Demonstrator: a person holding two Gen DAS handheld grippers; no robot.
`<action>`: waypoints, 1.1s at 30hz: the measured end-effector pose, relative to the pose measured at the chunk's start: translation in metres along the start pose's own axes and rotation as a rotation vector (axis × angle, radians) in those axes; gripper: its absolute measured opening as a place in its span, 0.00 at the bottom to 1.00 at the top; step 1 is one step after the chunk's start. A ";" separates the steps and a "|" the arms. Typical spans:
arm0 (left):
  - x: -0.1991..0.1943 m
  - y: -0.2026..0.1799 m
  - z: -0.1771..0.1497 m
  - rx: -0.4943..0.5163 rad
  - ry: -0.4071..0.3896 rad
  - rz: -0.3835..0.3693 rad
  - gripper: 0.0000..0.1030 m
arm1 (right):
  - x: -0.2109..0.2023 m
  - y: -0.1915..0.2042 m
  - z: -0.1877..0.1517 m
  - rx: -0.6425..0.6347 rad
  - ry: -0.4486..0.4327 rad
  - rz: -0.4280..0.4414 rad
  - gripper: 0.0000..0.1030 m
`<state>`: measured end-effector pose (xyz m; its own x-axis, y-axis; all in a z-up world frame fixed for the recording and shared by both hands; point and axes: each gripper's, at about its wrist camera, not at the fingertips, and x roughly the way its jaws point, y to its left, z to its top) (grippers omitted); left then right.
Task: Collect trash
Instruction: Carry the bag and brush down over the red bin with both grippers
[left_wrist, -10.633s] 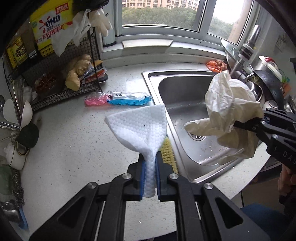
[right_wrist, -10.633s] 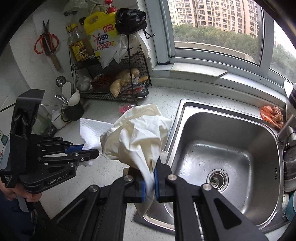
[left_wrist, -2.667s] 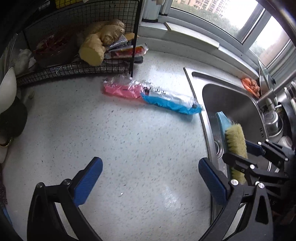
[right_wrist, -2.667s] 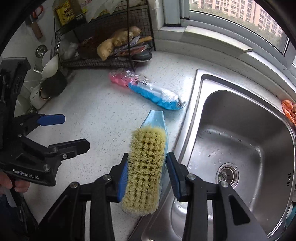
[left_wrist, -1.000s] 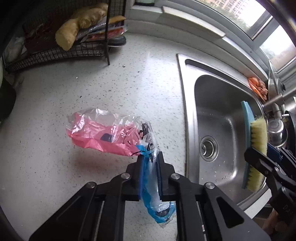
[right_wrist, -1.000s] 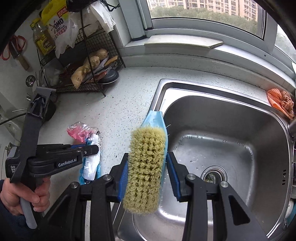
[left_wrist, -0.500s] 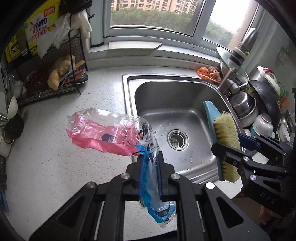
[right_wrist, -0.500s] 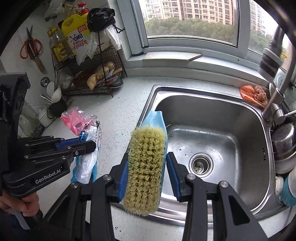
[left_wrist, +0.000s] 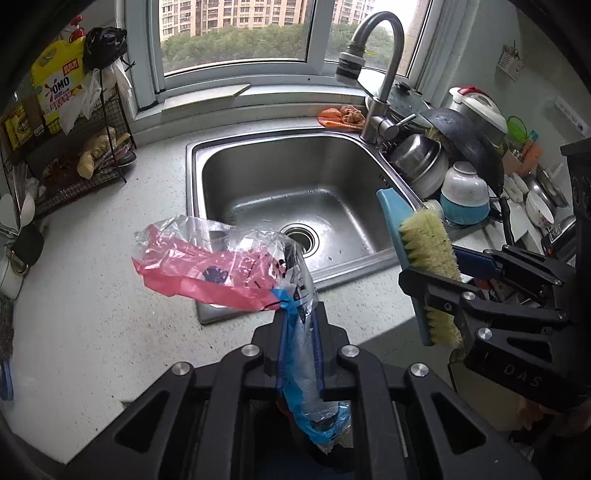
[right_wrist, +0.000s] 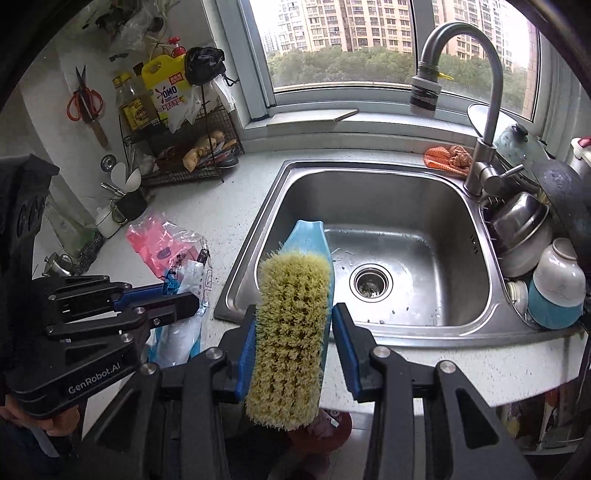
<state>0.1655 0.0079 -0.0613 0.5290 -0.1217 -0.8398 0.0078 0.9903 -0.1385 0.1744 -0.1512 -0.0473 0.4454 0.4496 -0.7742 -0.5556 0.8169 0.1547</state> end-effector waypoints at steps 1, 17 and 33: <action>-0.002 -0.006 -0.007 0.001 0.003 -0.003 0.10 | -0.003 -0.001 -0.006 0.001 0.002 -0.001 0.36; 0.040 -0.061 -0.093 0.028 0.155 -0.051 0.10 | -0.010 -0.025 -0.102 0.061 0.114 0.013 0.36; 0.181 -0.044 -0.196 -0.002 0.356 -0.100 0.10 | 0.113 -0.040 -0.208 0.118 0.322 0.010 0.36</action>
<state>0.0944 -0.0706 -0.3104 0.1977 -0.2337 -0.9520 0.0426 0.9723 -0.2298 0.1010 -0.2085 -0.2686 0.1860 0.3358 -0.9234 -0.4656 0.8577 0.2181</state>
